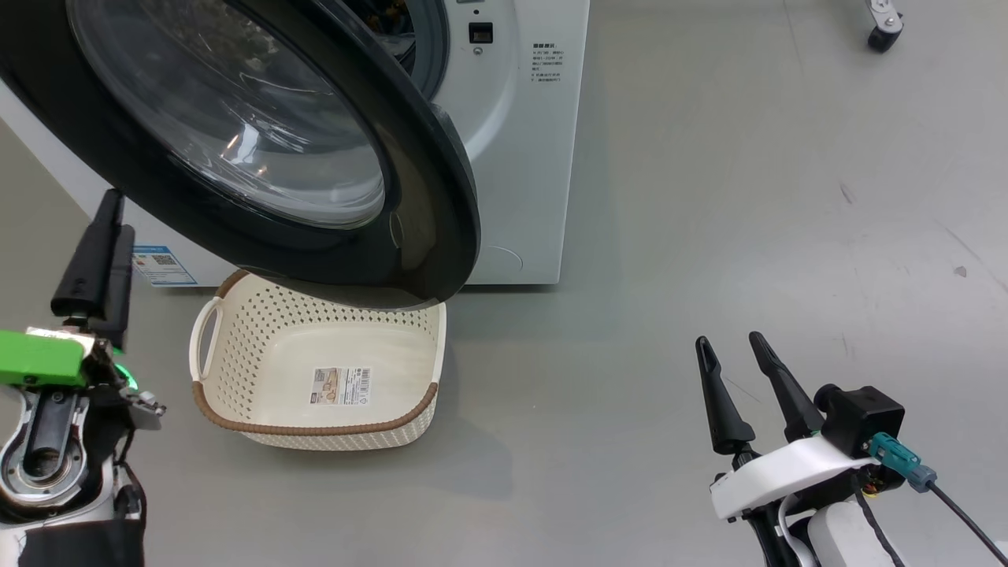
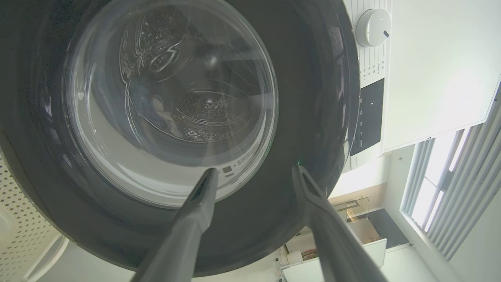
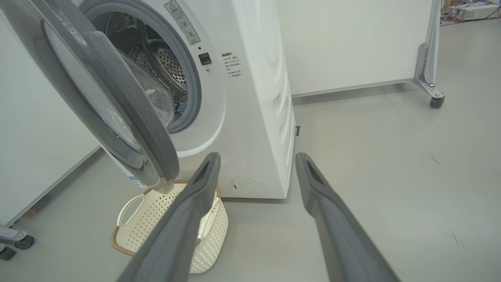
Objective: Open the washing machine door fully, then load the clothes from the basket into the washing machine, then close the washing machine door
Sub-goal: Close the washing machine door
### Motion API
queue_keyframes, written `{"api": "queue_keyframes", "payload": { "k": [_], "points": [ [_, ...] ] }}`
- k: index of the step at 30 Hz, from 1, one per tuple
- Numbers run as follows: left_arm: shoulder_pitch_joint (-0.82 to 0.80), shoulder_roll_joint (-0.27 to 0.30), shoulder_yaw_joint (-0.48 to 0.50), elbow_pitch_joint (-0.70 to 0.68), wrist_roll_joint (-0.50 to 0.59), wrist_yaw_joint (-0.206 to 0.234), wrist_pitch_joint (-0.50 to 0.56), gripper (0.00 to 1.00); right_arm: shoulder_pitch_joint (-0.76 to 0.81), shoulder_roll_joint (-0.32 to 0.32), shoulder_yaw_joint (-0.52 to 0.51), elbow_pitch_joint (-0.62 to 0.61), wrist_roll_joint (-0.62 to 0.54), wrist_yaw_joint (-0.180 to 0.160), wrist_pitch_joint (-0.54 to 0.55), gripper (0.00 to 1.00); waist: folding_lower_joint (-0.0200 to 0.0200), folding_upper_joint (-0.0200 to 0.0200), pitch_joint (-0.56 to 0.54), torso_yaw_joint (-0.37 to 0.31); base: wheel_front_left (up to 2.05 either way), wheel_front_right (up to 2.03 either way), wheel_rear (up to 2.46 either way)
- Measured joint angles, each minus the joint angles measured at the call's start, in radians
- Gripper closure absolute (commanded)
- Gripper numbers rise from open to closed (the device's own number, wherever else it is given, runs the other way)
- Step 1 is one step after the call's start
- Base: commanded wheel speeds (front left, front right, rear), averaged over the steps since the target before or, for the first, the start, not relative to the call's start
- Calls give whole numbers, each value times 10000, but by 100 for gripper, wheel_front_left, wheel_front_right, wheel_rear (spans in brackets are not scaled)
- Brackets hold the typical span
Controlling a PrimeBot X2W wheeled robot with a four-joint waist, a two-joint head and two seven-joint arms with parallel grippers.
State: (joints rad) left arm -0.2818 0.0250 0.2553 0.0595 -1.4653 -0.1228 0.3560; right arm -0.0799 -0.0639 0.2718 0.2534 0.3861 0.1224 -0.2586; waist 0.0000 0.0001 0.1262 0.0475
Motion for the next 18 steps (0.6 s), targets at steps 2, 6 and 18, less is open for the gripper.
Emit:
{"api": "queue_keyframes", "payload": {
  "k": [2, 6, 18],
  "points": [
    [125, 232, -42, -291, 784, 0, -500, 0, 8, 6, 6, -17, 0, 0, 0, 0, 0, 0, -18, -6, 0, 0, 0],
    [453, 826, -364, -779, 2293, -2, -1383, 0, 14, 8, 36, -42, 0, 0, 0, 0, 0, 0, -54, -19, 0, 0, 0],
    [1285, 2209, -2309, -1346, 6251, -10, -4399, 0, 41, 0, 178, -54, -98, 0, 0, 0, 0, 0, -114, -54, 0, 0, 0]
  ]
}}
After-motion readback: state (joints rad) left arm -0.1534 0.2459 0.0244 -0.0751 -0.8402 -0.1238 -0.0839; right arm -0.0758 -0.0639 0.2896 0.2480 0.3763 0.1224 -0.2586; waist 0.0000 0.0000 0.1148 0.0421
